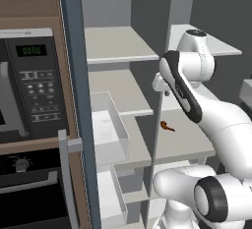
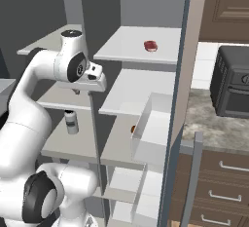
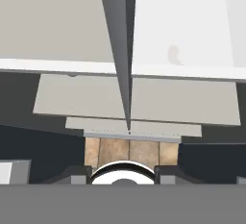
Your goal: There's a steak in the fridge that needs to be moved to the freezer for freezing. Pick up the steak from the fridge, place it on any shelf in the freezer, and close the fridge and freezer doors when done.
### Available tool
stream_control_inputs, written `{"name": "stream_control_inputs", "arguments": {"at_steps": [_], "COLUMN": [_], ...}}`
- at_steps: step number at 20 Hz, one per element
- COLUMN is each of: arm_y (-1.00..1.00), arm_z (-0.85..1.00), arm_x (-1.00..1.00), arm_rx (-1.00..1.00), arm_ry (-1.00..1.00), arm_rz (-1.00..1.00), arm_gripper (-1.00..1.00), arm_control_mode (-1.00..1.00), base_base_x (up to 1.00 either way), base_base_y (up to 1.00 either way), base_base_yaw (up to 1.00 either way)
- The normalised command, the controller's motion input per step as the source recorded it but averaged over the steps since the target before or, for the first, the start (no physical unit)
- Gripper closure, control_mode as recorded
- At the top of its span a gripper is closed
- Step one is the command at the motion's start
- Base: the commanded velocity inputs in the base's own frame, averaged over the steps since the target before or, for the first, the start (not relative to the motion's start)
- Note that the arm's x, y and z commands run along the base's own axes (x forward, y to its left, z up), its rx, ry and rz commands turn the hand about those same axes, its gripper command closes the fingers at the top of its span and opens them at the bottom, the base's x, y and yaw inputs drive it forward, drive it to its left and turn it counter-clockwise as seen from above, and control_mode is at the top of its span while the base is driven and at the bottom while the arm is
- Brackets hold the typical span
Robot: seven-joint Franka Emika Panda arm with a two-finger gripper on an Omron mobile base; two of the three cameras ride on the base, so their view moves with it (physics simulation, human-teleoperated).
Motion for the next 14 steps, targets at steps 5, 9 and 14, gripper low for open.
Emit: {"name": "stream_control_inputs", "arguments": {"at_steps": [5,9,14], "arm_y": [-0.01,-0.19,-0.65], "arm_z": [0.00,0.03,0.46], "arm_x": [-0.43,-0.65,-0.26], "arm_rx": [0.00,-0.02,0.00], "arm_ry": [-0.16,-0.16,-0.07], "arm_rz": [-0.01,0.00,0.00], "arm_gripper": [-1.00,-1.00,-1.00], "arm_control_mode": [-1.00,-1.00,-1.00], "base_base_x": [0.00,0.00,0.00], "base_base_y": [0.00,0.00,0.00], "base_base_yaw": [0.00,0.00,0.00]}}
